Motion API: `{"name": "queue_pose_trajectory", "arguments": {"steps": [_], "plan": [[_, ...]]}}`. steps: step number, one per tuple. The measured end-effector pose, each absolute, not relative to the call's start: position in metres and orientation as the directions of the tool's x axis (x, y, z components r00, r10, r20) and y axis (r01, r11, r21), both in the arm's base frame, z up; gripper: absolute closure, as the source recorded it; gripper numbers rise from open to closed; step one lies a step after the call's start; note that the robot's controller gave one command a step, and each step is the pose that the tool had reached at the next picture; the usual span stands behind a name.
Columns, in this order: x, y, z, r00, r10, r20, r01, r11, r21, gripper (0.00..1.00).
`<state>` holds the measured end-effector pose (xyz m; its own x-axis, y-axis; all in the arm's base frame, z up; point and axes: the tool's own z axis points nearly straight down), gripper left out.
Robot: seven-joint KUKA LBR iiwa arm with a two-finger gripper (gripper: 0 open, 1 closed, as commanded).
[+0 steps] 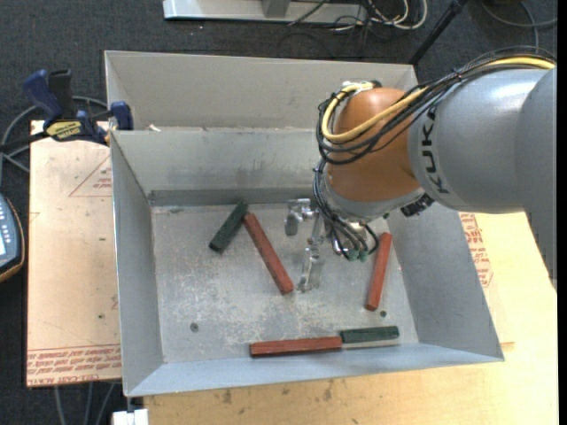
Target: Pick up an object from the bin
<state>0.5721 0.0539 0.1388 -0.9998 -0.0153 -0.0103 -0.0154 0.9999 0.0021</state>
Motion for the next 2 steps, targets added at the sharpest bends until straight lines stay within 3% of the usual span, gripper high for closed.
{"name": "queue_pose_trajectory", "arguments": {"steps": [1,2], "plan": [[0.591,0.043,0.107,-0.921,-0.389,-0.002,-0.389,0.921,0.0,0.0],[0.555,0.085,0.072,-0.917,-0.4,0.001,-0.4,0.917,0.005,0.0]]}}
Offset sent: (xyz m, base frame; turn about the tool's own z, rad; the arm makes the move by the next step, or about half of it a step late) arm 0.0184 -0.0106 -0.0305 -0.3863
